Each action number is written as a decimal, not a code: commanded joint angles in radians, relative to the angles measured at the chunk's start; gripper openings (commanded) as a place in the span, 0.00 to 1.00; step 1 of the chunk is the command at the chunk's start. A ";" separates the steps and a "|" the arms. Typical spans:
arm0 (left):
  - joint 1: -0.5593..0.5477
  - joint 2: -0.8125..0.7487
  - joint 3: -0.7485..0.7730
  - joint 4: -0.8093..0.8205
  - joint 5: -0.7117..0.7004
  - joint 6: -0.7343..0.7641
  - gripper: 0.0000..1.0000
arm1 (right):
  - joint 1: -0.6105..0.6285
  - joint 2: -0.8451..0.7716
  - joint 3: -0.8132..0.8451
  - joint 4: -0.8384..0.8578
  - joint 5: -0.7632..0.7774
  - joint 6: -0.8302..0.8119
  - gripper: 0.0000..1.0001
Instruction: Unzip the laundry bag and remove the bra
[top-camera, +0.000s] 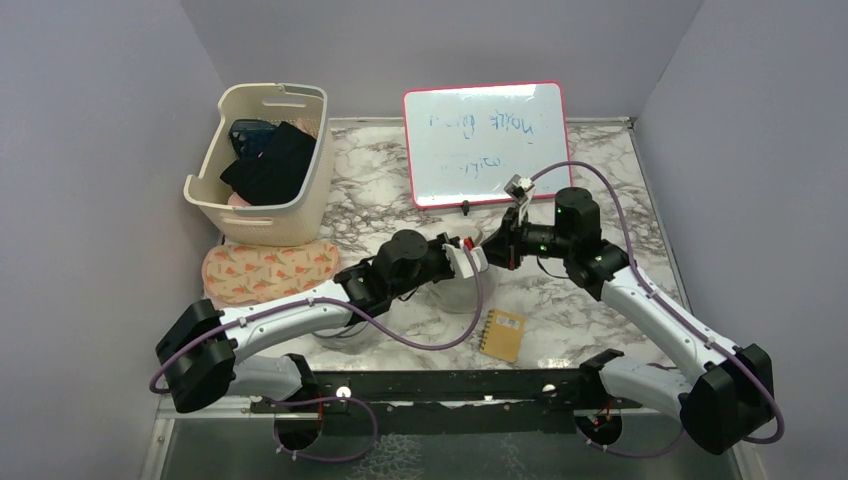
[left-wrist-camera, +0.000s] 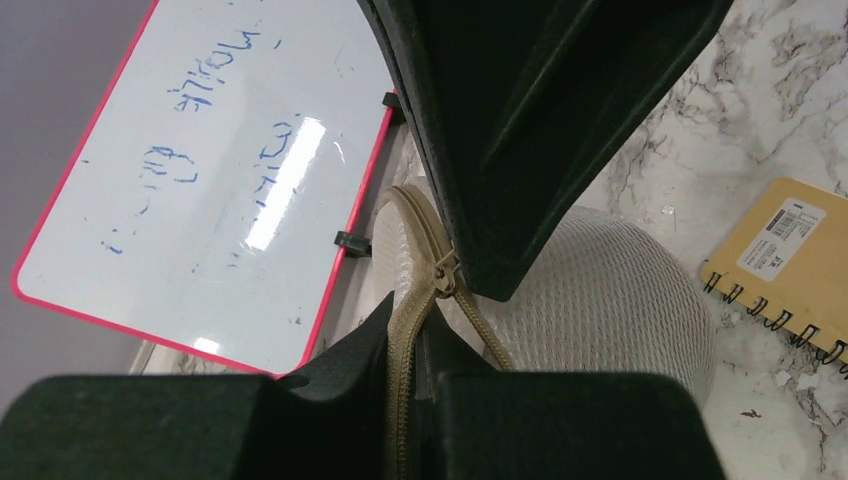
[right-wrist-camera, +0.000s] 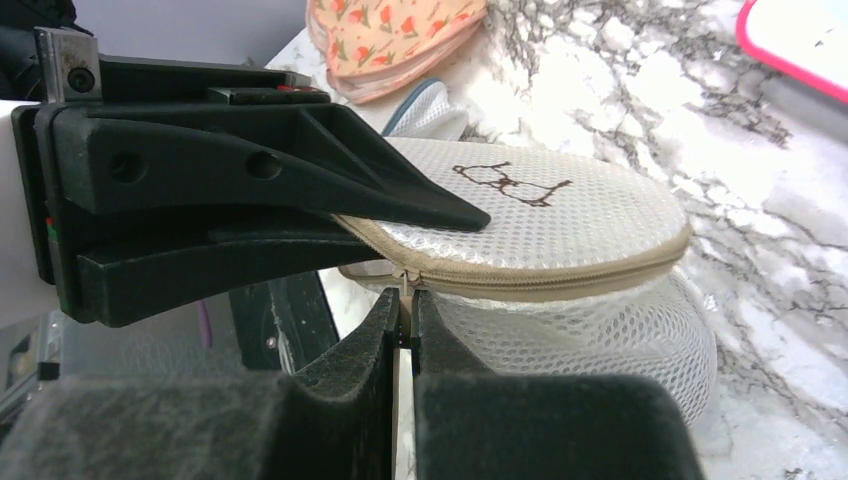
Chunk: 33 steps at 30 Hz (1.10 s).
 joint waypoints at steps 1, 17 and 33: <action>-0.004 -0.062 0.011 0.046 -0.020 0.013 0.00 | 0.008 -0.012 0.036 0.021 0.074 -0.012 0.01; -0.010 -0.164 -0.027 0.093 -0.037 0.040 0.00 | -0.066 0.034 -0.003 0.114 0.118 0.060 0.01; -0.010 -0.240 -0.051 0.137 -0.083 0.043 0.00 | -0.250 0.125 -0.048 0.155 -0.092 0.083 0.01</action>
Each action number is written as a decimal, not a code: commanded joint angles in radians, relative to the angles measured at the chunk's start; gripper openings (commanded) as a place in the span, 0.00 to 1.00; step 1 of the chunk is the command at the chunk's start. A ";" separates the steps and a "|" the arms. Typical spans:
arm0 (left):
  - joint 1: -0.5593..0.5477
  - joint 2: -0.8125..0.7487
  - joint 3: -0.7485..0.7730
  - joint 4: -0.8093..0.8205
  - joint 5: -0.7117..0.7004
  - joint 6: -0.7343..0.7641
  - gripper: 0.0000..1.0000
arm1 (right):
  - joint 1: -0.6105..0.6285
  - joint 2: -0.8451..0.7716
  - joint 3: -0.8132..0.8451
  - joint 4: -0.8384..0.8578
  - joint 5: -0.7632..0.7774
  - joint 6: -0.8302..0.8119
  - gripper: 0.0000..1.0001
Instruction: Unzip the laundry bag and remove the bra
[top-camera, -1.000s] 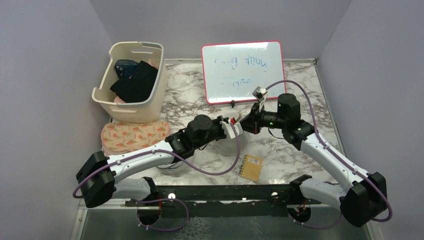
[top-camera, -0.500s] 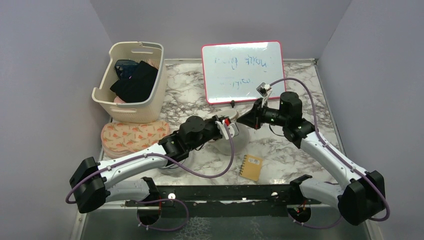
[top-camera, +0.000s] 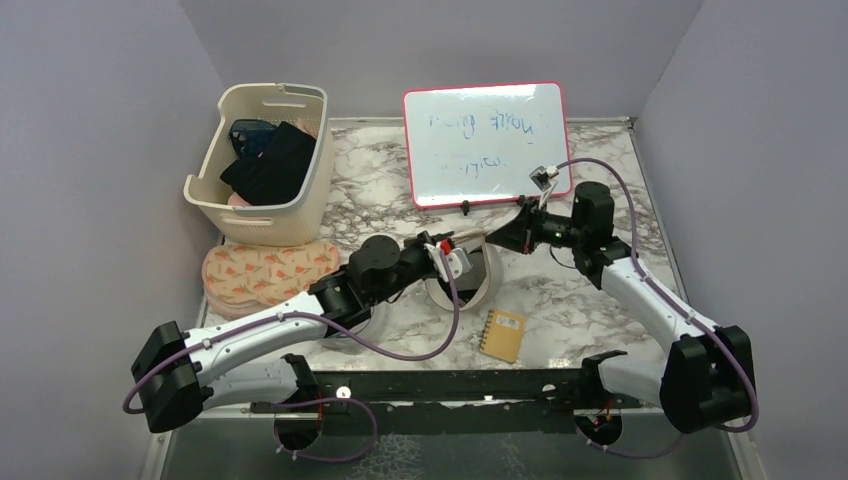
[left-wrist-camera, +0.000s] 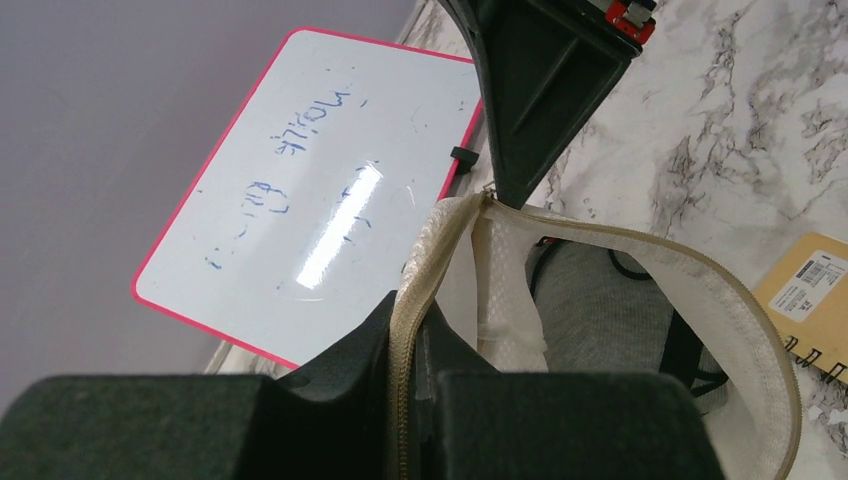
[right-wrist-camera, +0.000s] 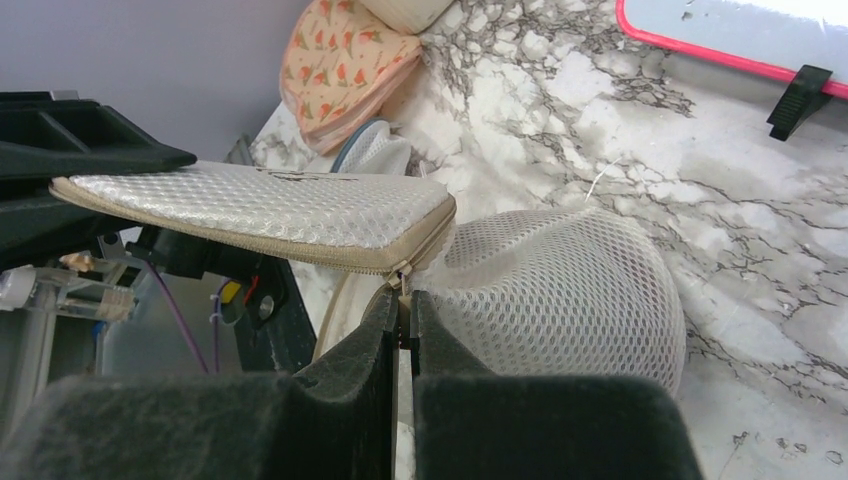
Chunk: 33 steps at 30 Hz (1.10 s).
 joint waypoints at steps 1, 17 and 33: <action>-0.004 -0.072 -0.013 0.103 -0.051 0.007 0.00 | -0.022 0.035 0.022 -0.044 -0.027 -0.078 0.01; -0.004 0.024 -0.006 0.100 -0.069 0.017 0.28 | 0.018 -0.061 0.039 0.055 -0.219 -0.054 0.01; -0.004 0.073 0.026 0.047 -0.039 0.005 0.22 | 0.114 -0.076 0.072 -0.027 -0.229 -0.117 0.01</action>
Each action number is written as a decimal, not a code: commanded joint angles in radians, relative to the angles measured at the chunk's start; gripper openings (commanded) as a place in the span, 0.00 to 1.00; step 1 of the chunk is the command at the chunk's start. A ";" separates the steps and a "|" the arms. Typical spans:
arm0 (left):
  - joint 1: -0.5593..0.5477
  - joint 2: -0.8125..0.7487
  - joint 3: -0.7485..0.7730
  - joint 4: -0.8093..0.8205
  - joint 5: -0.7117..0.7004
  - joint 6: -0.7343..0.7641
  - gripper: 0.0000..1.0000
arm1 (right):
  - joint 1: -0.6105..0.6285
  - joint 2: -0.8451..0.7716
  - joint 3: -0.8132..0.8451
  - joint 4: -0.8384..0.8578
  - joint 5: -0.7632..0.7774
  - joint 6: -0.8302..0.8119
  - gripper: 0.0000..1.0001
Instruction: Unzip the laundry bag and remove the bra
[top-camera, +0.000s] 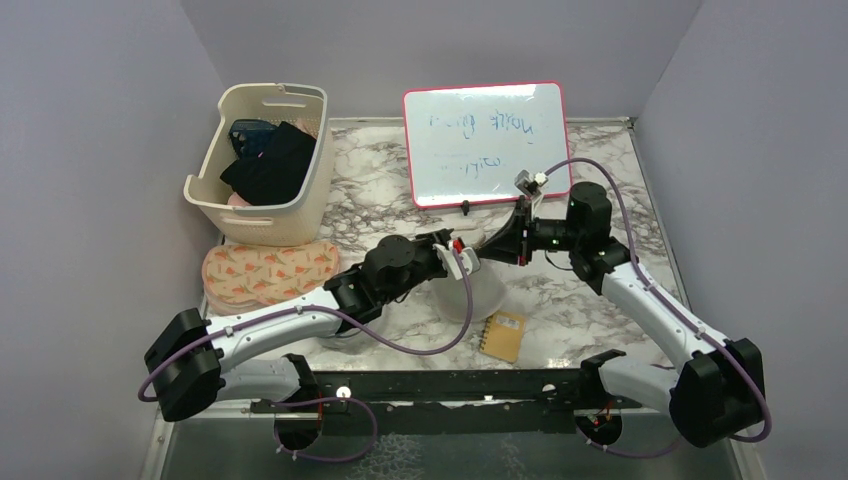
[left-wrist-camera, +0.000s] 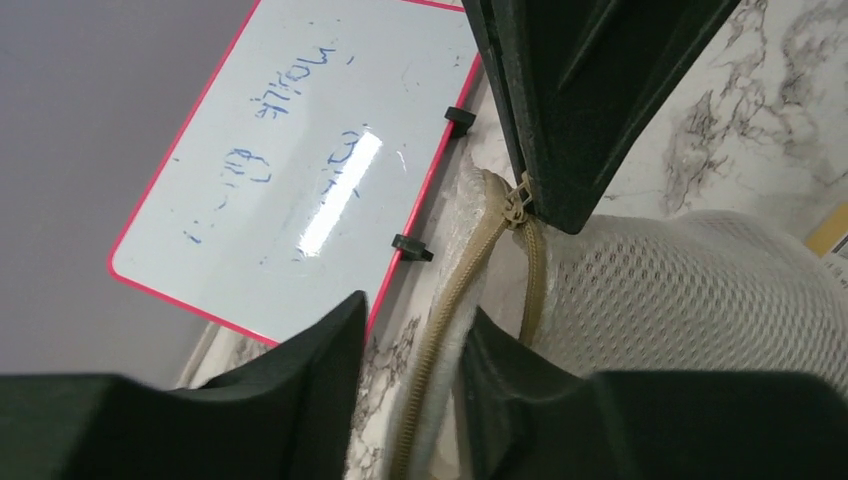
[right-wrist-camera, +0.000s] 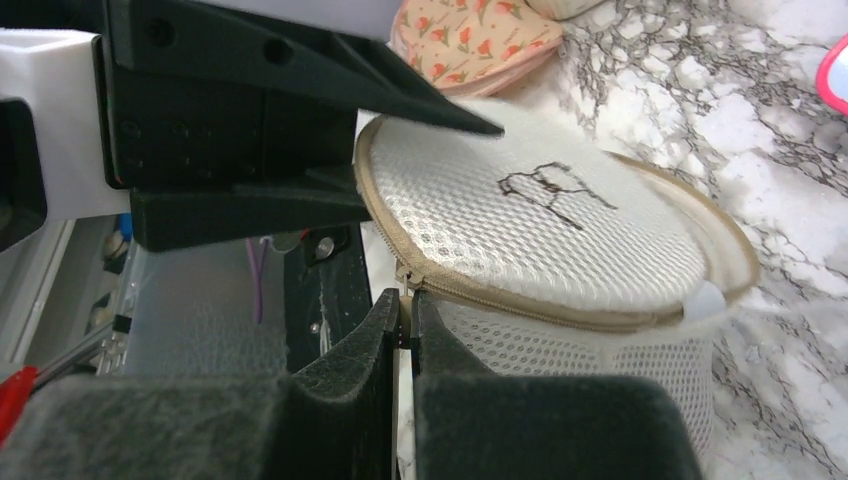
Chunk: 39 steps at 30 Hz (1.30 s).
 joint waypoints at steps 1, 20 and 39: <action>-0.003 -0.020 0.036 0.009 0.004 -0.002 0.16 | 0.015 -0.025 0.042 -0.031 -0.023 -0.045 0.01; -0.014 -0.155 -0.011 0.033 -0.086 0.136 0.00 | -0.058 0.021 0.060 -0.083 0.091 -0.057 0.01; -0.014 -0.245 -0.025 0.029 -0.120 0.200 0.00 | -0.109 0.191 0.065 -0.068 0.163 -0.072 0.01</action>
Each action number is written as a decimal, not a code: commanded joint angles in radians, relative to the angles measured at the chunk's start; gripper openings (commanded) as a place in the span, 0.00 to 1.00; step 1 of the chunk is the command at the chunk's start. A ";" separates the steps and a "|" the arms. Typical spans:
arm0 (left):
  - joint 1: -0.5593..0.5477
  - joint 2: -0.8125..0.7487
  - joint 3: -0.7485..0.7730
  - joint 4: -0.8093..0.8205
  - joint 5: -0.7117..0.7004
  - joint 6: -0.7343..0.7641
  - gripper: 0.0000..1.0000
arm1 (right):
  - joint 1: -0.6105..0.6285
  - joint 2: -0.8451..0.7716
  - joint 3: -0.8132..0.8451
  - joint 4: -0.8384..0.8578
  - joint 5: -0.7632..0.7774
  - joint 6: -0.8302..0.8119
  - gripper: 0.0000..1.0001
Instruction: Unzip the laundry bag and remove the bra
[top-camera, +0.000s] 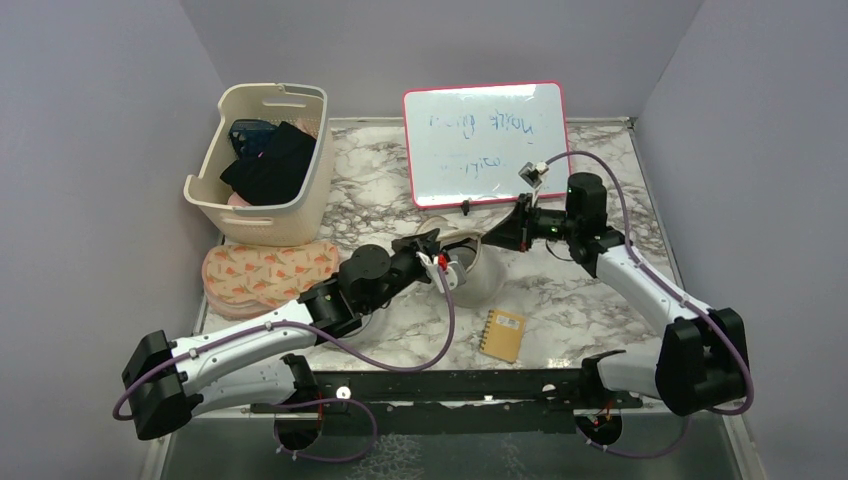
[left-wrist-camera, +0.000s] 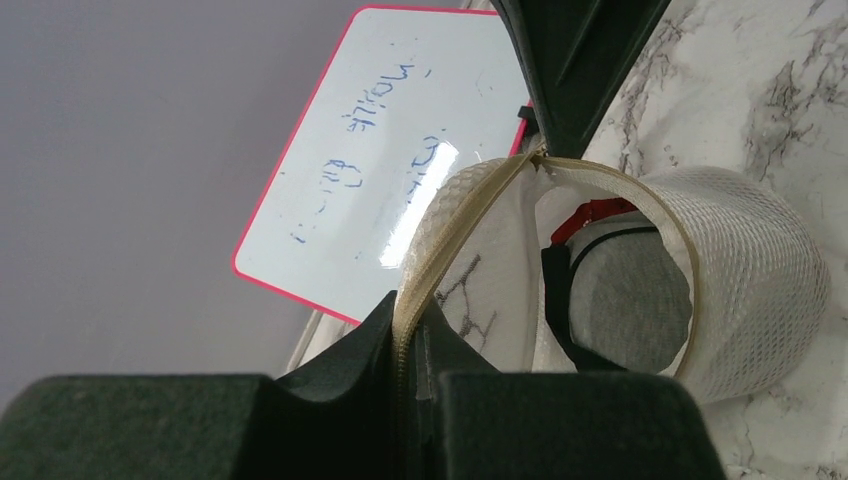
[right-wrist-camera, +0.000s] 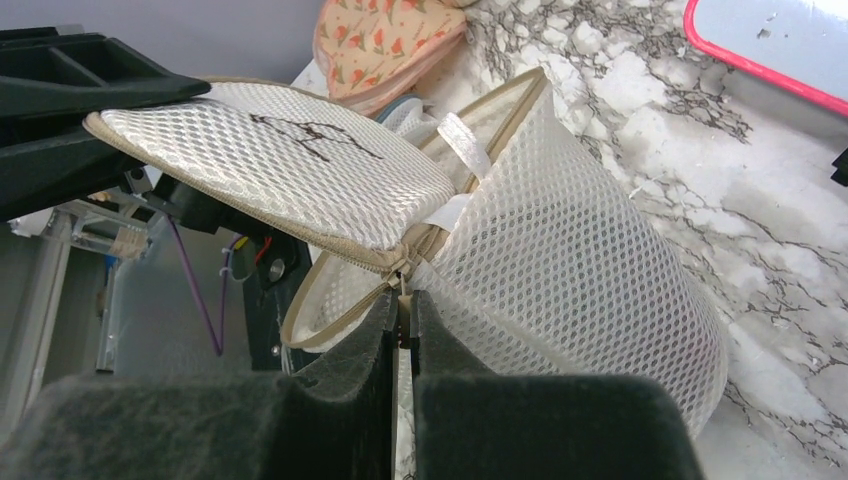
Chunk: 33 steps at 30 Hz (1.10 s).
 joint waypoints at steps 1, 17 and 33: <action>0.004 -0.067 0.021 0.064 -0.036 0.024 0.00 | -0.019 0.072 0.037 -0.047 0.101 -0.045 0.03; 0.004 0.269 0.583 -0.614 -0.298 -0.468 0.00 | -0.008 -0.051 0.147 -0.409 0.369 -0.013 0.71; 0.005 0.474 1.045 -1.172 -0.214 -1.101 0.00 | 0.291 -0.060 0.111 -0.394 0.618 0.193 0.76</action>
